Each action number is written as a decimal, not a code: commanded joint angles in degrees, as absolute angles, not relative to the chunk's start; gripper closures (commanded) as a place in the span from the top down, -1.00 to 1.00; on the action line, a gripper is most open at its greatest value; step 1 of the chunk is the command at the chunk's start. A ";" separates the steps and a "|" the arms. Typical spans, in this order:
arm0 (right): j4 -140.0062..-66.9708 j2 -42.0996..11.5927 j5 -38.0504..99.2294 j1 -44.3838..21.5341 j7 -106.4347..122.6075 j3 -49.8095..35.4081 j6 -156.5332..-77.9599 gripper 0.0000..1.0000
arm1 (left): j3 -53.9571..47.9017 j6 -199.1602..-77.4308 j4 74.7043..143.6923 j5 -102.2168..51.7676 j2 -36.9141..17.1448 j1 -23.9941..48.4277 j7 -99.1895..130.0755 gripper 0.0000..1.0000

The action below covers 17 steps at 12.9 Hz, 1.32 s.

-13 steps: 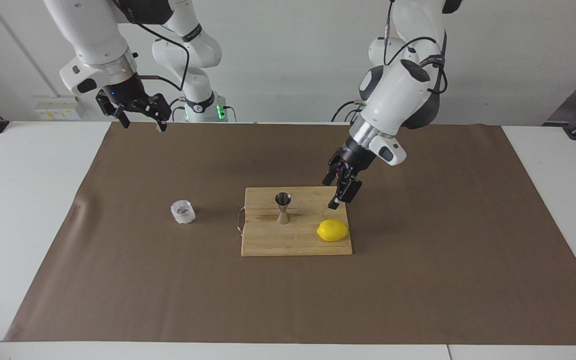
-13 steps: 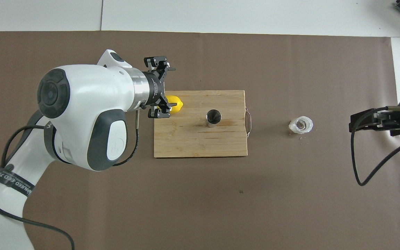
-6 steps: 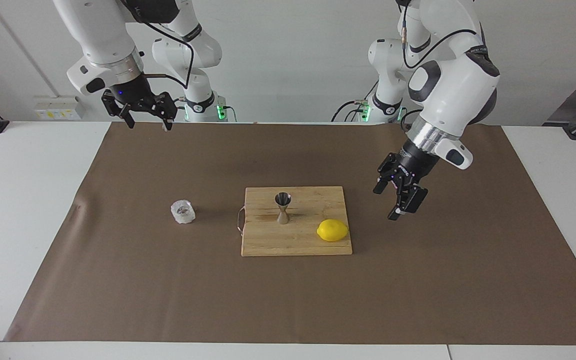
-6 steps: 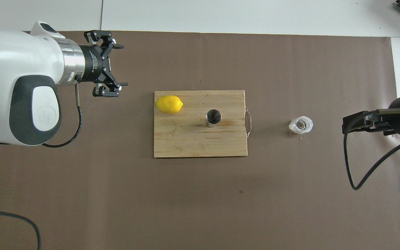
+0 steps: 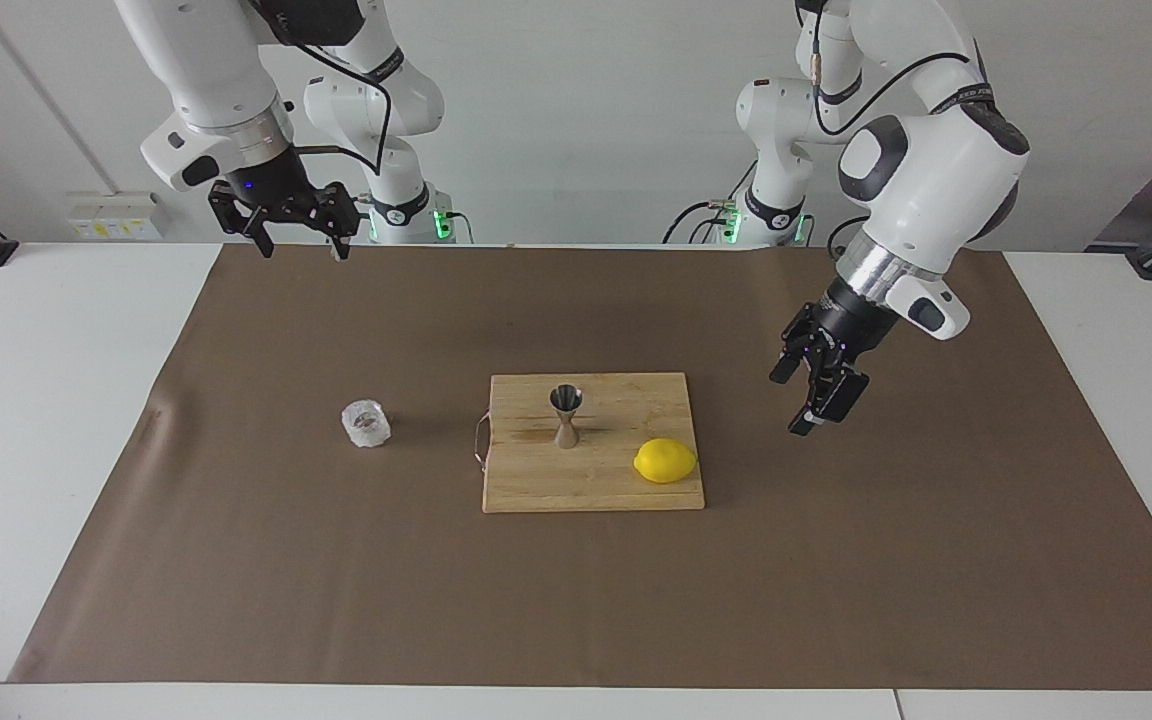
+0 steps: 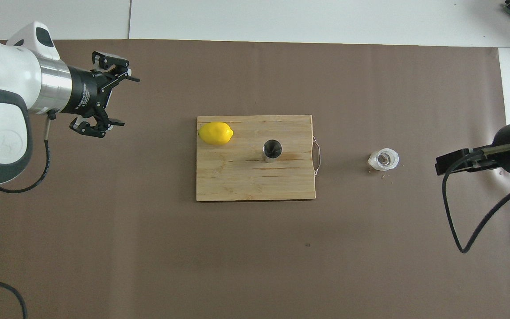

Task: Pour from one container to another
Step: 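Retract the left gripper while the right gripper moves toward the white cup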

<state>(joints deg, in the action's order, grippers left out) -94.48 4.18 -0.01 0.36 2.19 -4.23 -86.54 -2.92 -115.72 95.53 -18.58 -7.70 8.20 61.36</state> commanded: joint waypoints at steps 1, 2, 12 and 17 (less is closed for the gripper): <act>-96.24 5.80 1.49 1.32 6.67 -4.39 -86.40 1.00 | -3.34 -111.71 95.54 -16.44 -6.15 5.37 48.74 1.00; -96.24 5.80 1.49 1.32 7.20 -4.39 -86.40 1.00 | -3.34 -111.10 95.45 -14.43 -6.07 5.27 45.30 1.00; -100.36 7.90 1.58 0.97 22.82 -4.39 -87.97 1.00 | -3.16 -100.65 96.42 1.46 -4.13 4.65 5.75 1.00; -111.25 12.21 1.67 0.88 46.36 -4.39 -98.67 1.00 | -3.25 -99.49 100.45 2.11 -1.41 7.29 -0.44 1.00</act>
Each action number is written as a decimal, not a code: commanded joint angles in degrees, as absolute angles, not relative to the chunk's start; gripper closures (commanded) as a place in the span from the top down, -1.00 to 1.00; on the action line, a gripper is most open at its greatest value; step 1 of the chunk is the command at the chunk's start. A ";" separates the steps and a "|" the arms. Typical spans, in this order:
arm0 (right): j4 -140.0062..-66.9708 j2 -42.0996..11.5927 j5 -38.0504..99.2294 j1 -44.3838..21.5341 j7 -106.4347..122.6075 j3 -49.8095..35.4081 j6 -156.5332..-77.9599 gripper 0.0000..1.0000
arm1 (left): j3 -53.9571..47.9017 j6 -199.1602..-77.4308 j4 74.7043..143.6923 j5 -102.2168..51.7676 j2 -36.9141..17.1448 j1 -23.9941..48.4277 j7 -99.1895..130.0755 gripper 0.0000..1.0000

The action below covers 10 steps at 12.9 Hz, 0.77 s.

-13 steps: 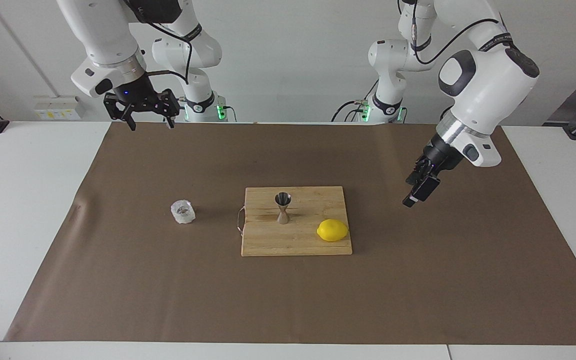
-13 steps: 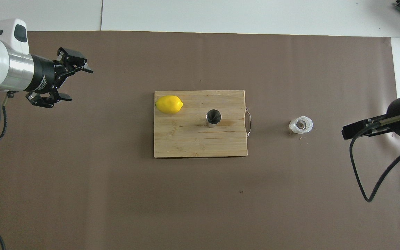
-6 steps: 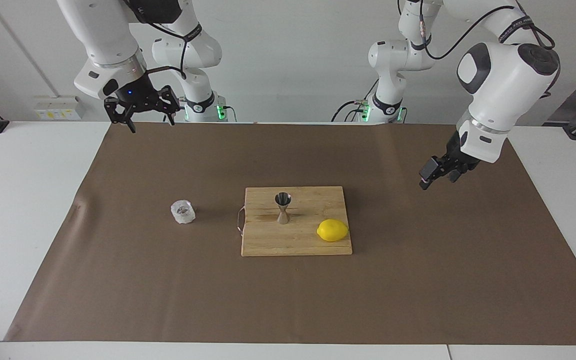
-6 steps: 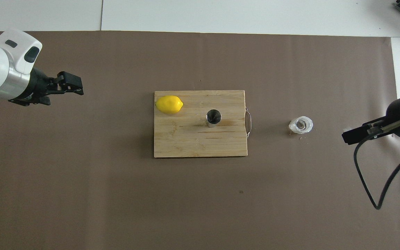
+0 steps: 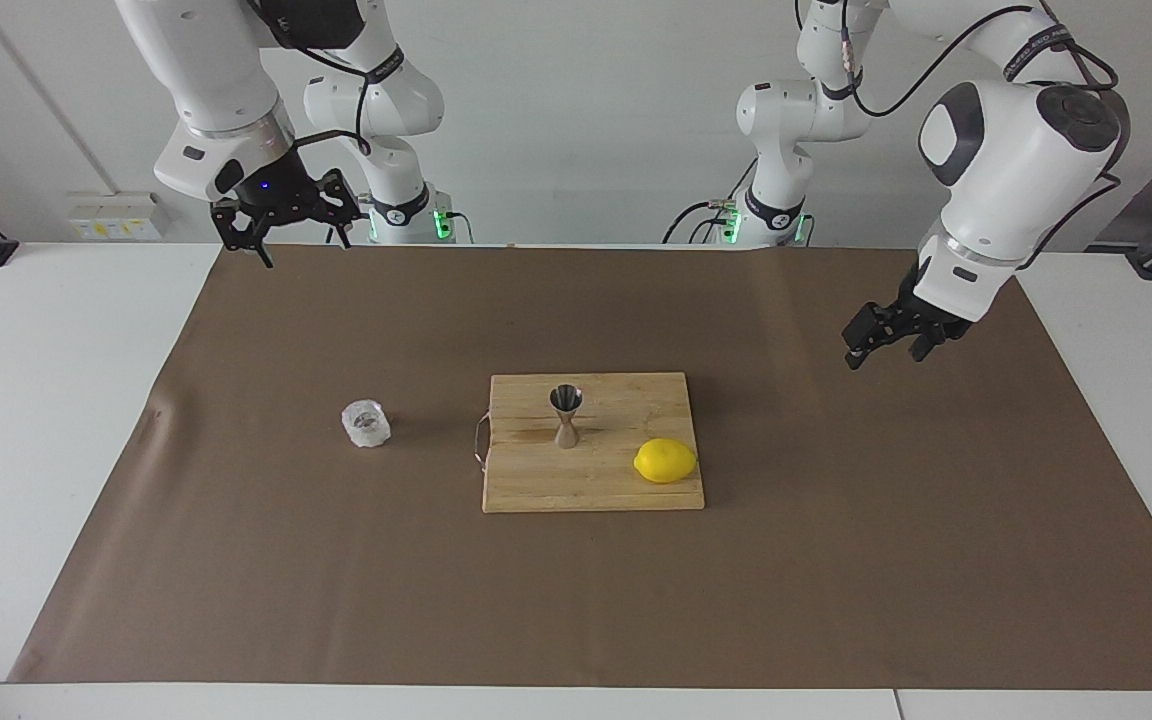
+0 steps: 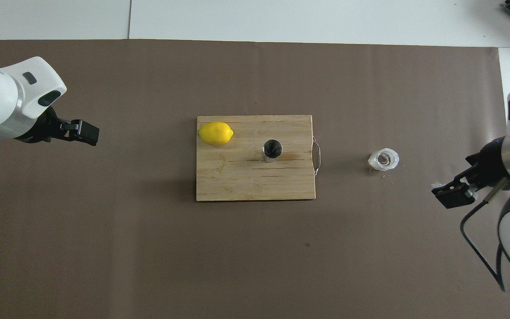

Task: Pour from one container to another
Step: 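Open the right gripper and lower it around the white cup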

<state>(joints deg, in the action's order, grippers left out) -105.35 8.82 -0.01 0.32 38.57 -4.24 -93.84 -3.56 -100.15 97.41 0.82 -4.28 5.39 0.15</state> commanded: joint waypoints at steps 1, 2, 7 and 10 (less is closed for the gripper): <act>-113.10 12.56 1.67 0.88 50.41 -4.39 -101.83 1.00 | -2.90 -100.36 100.46 1.50 -1.06 7.03 1.21 1.00; -114.33 12.66 1.67 0.97 54.28 -4.39 -104.30 1.00 | -2.55 -100.46 99.85 -0.16 -0.79 6.94 5.23 1.00; -117.33 10.29 1.76 1.49 64.24 -4.39 -108.81 1.00 | -4.29 -97.66 97.65 -1.05 1.84 1.61 6.07 1.00; -118.03 6.43 8.85 3.94 79.49 -4.22 -112.13 1.00 | -5.98 -93.44 93.70 -0.97 2.99 0.79 6.15 1.00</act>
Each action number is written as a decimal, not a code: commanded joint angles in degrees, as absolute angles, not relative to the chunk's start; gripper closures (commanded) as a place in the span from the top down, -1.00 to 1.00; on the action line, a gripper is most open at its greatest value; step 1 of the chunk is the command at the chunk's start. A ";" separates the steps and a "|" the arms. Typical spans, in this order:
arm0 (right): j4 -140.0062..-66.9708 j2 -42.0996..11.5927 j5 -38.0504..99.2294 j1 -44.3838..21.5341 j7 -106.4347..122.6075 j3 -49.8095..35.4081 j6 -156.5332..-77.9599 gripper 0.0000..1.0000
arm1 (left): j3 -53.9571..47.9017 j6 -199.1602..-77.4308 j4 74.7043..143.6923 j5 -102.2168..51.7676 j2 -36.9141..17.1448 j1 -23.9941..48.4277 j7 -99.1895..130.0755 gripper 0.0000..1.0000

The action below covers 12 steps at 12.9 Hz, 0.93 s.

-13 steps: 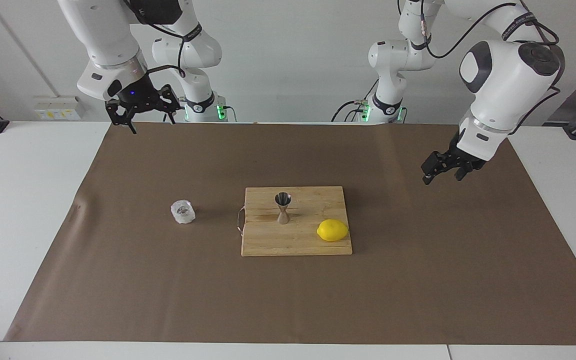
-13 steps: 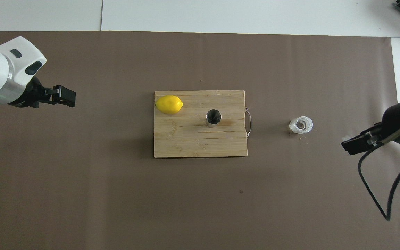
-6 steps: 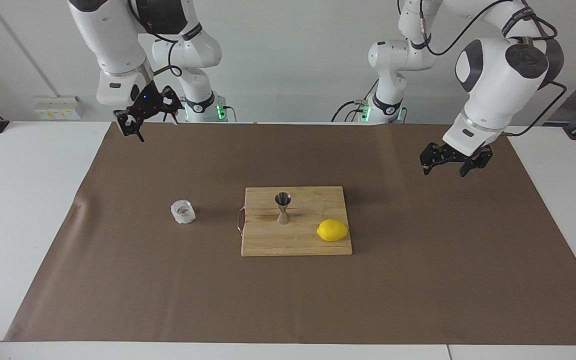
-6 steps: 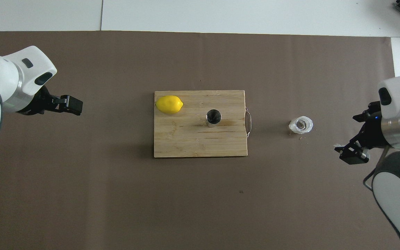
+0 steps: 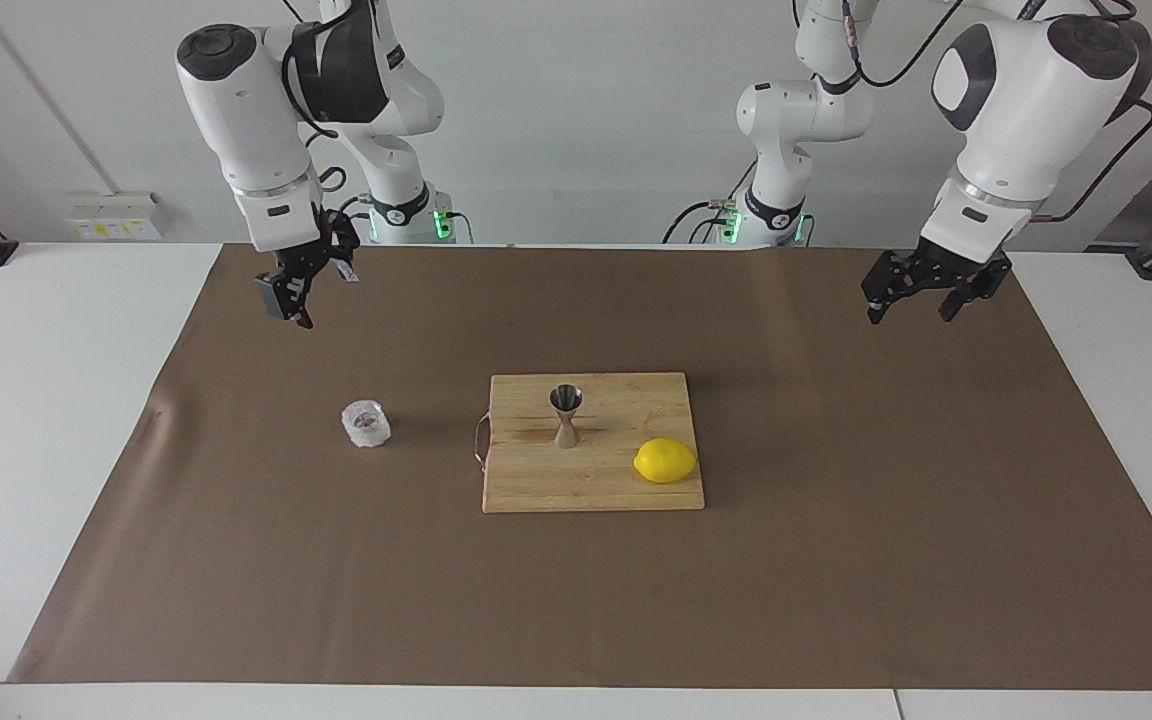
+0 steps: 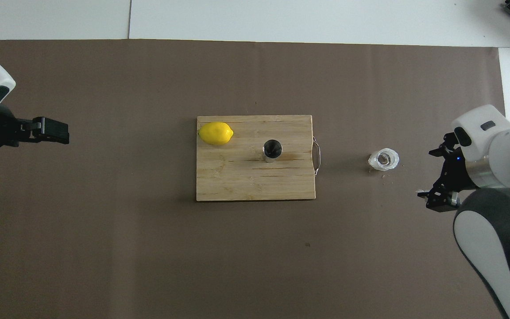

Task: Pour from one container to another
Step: 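Open the right gripper and lower it around the white cup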

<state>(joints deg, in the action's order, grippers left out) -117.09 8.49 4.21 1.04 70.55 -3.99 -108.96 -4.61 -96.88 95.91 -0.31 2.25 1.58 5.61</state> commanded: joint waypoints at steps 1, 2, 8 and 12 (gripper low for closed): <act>-118.39 5.28 10.18 4.74 82.85 -4.22 -113.89 1.00 | -5.98 -92.82 93.34 -1.05 2.99 0.70 6.15 1.00; -118.56 4.14 11.07 5.09 85.14 -4.22 -114.34 1.00 | -5.89 -92.73 93.43 -1.14 3.08 0.44 6.07 1.00; -120.93 -3.50 19.68 8.26 101.67 -4.22 -123.47 1.00 | -5.63 -93.69 95.44 -1.93 4.21 -0.18 6.24 1.00; -121.99 -7.55 23.46 8.00 108.62 -4.31 -130.34 1.00 | -5.89 -90.46 94.57 -1.85 4.04 -0.18 5.98 1.00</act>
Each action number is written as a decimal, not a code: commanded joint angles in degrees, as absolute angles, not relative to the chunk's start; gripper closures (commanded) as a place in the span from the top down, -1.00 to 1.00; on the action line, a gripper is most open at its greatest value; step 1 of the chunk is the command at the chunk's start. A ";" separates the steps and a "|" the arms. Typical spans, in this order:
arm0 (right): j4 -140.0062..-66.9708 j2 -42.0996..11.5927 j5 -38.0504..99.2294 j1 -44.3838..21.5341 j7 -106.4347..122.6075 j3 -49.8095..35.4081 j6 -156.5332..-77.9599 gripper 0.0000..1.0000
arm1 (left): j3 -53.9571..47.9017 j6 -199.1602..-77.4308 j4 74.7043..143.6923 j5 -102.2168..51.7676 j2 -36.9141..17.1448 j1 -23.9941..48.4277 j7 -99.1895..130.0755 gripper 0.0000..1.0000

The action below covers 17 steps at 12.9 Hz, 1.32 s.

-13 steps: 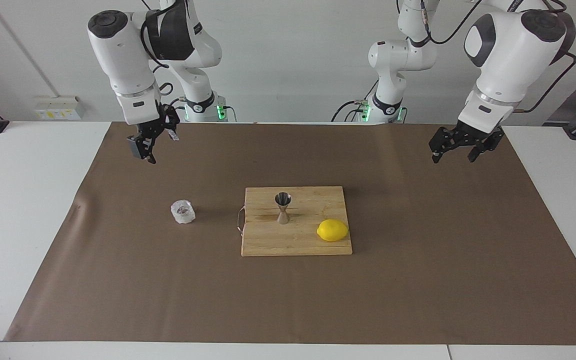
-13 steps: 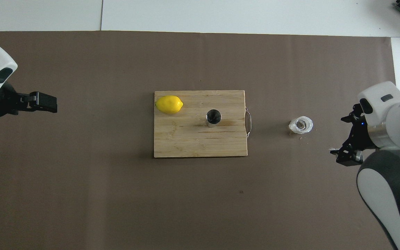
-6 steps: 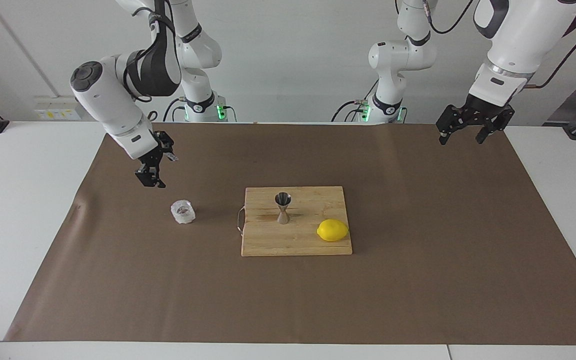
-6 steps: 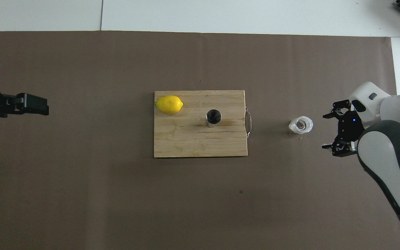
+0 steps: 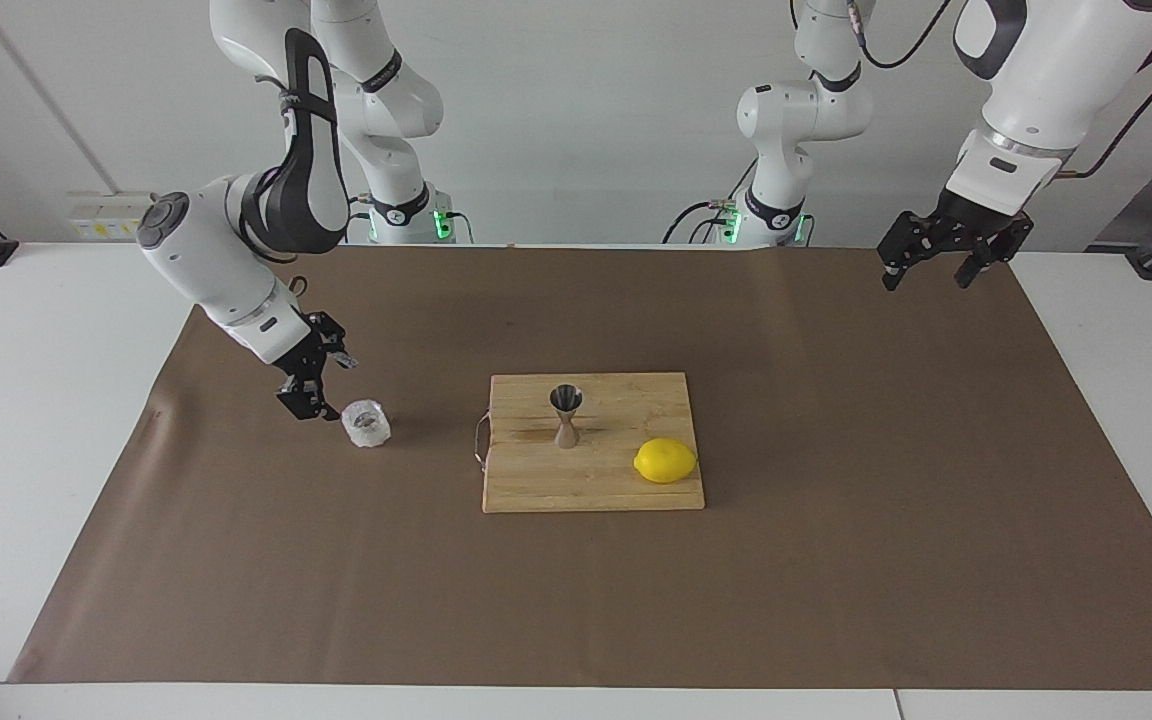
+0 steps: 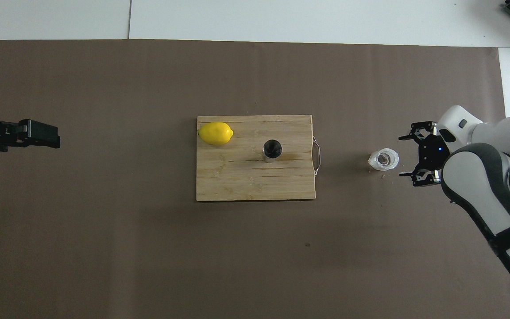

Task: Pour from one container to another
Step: 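Open the right gripper and lower it around the white cup, then close the right gripper on the white cup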

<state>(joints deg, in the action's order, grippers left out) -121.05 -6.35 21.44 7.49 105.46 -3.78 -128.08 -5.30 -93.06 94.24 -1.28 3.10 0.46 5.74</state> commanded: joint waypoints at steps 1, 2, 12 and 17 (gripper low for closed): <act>-121.99 -7.99 24.51 8.09 109.24 -4.31 -130.52 1.00 | -5.98 -89.57 94.22 -1.85 4.04 -0.26 5.54 1.00; -122.43 -8.00 25.13 8.00 109.60 -4.31 -130.78 1.00 | -5.98 -89.30 94.13 -1.85 4.04 -0.35 5.28 1.00; -126.04 -13.79 38.90 9.58 122.75 -4.22 -135.26 1.00 | -5.62 -89.47 96.06 -1.85 5.01 -0.18 4.92 1.00; -126.04 -14.24 39.99 9.75 124.10 -4.22 -135.09 1.00 | -5.54 -89.47 96.06 -1.85 5.10 -0.18 5.01 1.00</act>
<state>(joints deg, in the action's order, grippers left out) -125.80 -14.42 38.23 9.15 122.19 -3.70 -134.53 -5.39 -89.90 94.38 -1.28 3.31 0.45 5.44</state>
